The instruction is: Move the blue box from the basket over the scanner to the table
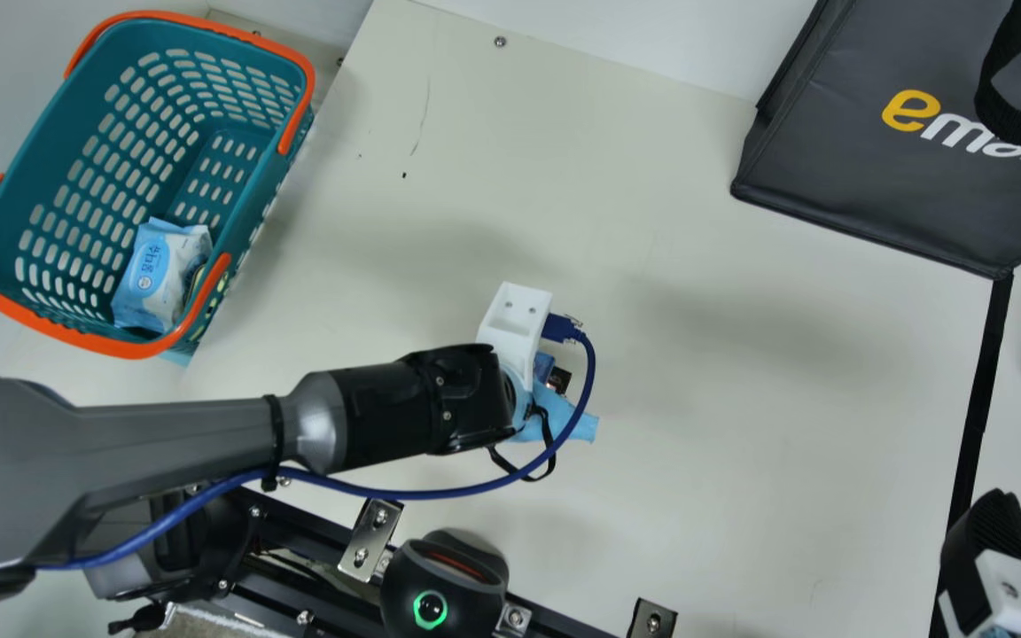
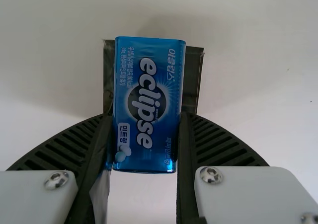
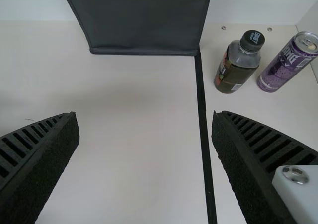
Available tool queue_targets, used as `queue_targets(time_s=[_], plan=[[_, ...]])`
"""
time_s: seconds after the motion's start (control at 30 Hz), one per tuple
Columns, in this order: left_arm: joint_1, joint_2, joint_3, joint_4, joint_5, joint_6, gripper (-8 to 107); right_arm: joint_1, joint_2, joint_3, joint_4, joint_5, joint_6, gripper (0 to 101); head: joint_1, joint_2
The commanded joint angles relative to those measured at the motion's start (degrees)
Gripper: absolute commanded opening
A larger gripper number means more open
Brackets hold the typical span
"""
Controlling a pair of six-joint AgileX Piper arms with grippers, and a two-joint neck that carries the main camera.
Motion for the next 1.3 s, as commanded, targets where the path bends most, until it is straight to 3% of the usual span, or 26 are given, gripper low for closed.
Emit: queue_targets(time_s=[0.0,0.6,0.87,1.27], plan=[[-0.13,0.12,0.09,-0.16,-0.13,0.01,-8,0.0,0.0,0.0,0.0,0.0,0.0,95,-1.66,0.23],[-0.71,1.04,0.03,-0.05,-1.25,0.02,-8,0.0,0.0,0.0,0.0,0.01,0.0,95,-1.66,0.23],[-1.14,2.99,-4.32,0.31,-0.42,-0.16,-8,0.0,0.0,0.0,0.0,0.01,0.0,95,-1.66,0.23],[-1.55,8.84,-14.45,-0.38,1.85,-0.67,-8,0.0,0.0,0.0,0.0,0.01,0.0,95,-1.66,0.23]])
